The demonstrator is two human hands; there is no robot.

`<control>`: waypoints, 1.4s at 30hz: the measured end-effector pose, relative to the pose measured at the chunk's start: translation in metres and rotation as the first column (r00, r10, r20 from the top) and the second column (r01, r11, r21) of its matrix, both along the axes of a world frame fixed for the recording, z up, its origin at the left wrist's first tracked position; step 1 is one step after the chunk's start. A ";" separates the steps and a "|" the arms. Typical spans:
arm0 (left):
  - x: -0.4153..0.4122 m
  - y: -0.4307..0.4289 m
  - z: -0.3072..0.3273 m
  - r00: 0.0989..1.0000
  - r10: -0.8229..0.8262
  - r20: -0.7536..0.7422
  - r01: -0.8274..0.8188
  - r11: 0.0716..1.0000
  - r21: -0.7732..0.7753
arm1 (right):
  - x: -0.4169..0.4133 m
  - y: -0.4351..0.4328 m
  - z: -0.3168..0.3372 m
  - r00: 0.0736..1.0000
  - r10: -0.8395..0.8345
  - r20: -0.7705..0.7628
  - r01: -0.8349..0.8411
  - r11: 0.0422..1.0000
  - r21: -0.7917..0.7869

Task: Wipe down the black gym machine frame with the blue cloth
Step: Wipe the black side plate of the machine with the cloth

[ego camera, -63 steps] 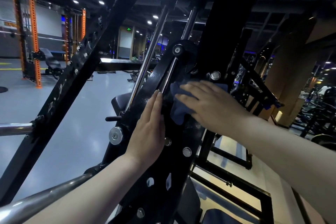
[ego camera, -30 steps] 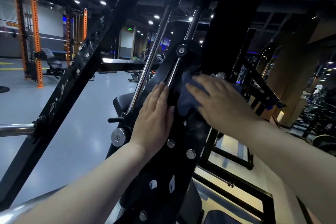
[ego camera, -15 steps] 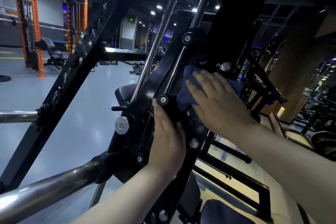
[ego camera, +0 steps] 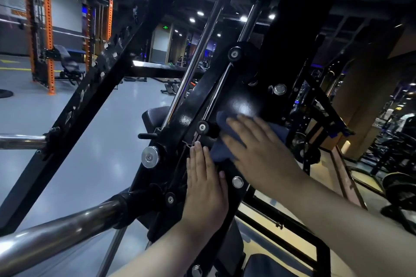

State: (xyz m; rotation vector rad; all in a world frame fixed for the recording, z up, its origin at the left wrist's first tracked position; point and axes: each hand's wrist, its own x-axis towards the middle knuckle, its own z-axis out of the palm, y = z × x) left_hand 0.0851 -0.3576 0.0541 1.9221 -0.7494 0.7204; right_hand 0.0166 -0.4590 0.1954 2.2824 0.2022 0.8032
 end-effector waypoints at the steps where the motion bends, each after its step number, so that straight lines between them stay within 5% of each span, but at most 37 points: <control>1: 0.000 0.001 0.000 1.000 -0.010 0.002 0.010 1.000 -0.001 | 0.000 -0.001 0.000 0.999 0.017 -0.039 -0.017 1.000 -0.022; 9: -0.001 0.005 0.006 0.998 -0.065 -0.015 0.065 0.998 0.011 | 0.003 -0.014 0.048 0.975 -0.093 0.203 0.073 0.992 0.103; 15: 0.000 0.005 0.002 0.997 -0.073 -0.002 0.073 0.997 -0.006 | -0.006 -0.008 0.010 0.996 0.018 -0.085 -0.024 0.997 -0.073; 21: 0.002 0.006 0.003 0.995 -0.096 0.017 0.097 0.995 -0.017 | -0.011 -0.007 0.013 1.000 -0.003 0.005 0.003 1.000 0.024; 26: 0.002 0.006 -0.003 0.994 -0.107 0.030 0.107 0.994 -0.004 | -0.010 0.004 -0.010 0.988 0.034 -0.151 -0.048 0.995 -0.084; 33: 0.002 0.009 0.000 0.992 -0.127 0.022 0.127 0.992 -0.016 | 0.020 -0.009 0.048 0.993 0.032 0.115 -0.044 0.993 0.111; 42: 0.003 0.006 -0.002 0.992 -0.121 0.029 0.122 0.992 -0.045 | 0.032 -0.008 0.062 0.996 0.080 0.046 -0.084 0.992 0.091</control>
